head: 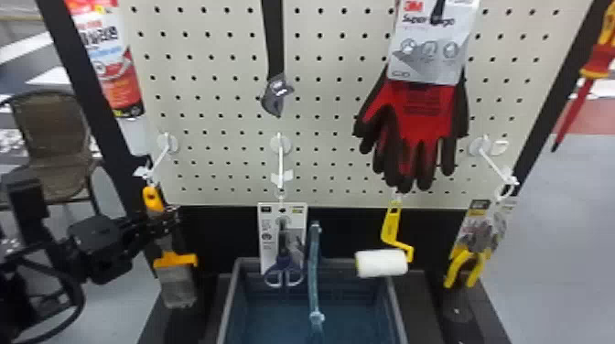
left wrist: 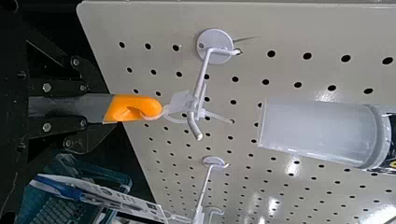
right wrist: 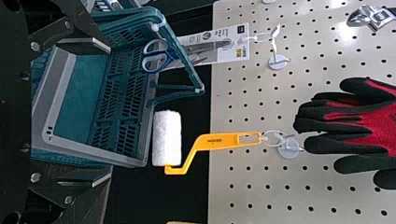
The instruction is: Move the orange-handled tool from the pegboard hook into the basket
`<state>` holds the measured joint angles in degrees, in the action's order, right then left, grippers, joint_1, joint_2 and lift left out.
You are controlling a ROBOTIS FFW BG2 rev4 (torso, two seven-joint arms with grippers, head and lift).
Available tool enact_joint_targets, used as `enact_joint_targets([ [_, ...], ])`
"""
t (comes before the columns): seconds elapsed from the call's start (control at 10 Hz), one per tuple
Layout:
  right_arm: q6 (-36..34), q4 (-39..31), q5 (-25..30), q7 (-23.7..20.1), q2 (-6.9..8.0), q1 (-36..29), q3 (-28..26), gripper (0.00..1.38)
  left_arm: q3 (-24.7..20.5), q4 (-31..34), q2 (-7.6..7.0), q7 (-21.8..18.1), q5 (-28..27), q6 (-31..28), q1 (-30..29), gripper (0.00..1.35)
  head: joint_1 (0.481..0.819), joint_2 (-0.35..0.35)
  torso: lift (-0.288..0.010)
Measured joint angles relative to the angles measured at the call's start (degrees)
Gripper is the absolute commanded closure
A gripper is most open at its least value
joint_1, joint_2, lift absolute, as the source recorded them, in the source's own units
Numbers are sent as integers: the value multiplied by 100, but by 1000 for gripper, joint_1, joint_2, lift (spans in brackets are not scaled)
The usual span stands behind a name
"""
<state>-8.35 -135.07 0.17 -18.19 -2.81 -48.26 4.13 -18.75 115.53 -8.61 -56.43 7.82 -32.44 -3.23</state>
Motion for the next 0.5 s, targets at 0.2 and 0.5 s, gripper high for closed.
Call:
enact_joint_targets([
  [0.2, 0, 0, 0, 0, 0, 1, 0, 335, 1, 0, 0, 1, 1, 1, 0, 1164, 549, 0, -100],
  [0.5, 0, 0, -3, 0, 0, 10, 0, 335, -4, 20, 0, 7, 1, 3, 0, 1164, 549, 0, -100],
])
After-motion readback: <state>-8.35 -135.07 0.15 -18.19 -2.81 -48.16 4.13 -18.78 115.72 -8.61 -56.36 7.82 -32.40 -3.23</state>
